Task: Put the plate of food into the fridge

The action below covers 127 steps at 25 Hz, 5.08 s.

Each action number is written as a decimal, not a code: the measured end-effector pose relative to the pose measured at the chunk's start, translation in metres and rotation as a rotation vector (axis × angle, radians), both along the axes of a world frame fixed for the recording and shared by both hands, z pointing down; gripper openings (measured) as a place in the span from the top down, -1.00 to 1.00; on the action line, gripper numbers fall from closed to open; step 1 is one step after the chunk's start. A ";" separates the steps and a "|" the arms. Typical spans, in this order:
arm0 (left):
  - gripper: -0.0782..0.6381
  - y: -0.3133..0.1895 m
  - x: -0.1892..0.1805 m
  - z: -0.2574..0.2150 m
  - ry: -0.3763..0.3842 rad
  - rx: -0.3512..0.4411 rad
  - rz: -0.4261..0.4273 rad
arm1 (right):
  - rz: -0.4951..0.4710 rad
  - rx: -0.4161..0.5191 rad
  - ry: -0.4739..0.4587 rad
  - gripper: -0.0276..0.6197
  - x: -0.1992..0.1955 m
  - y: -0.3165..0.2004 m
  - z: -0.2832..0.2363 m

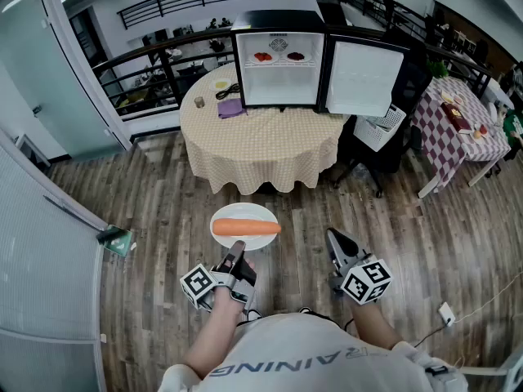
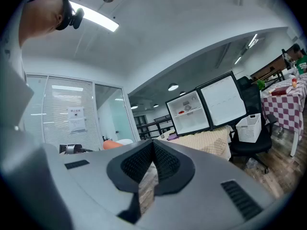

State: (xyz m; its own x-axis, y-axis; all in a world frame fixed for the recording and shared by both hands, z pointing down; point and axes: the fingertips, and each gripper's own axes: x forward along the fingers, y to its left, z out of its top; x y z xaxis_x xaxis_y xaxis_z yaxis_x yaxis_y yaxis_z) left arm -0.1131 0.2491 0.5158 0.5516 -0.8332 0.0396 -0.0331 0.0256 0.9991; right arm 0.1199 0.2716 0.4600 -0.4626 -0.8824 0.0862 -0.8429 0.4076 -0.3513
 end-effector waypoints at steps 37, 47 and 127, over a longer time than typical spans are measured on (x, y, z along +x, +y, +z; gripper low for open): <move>0.70 0.001 -0.088 0.037 0.067 -0.009 0.012 | 0.025 -0.145 0.009 0.84 -0.089 0.001 0.050; 0.71 -0.071 -0.092 0.031 0.056 0.001 -0.067 | -0.071 -0.111 -0.022 0.84 -0.103 -0.094 0.042; 0.70 -0.657 0.136 0.111 -0.058 -0.129 0.121 | 0.057 -0.293 -0.027 0.84 0.039 -0.543 0.085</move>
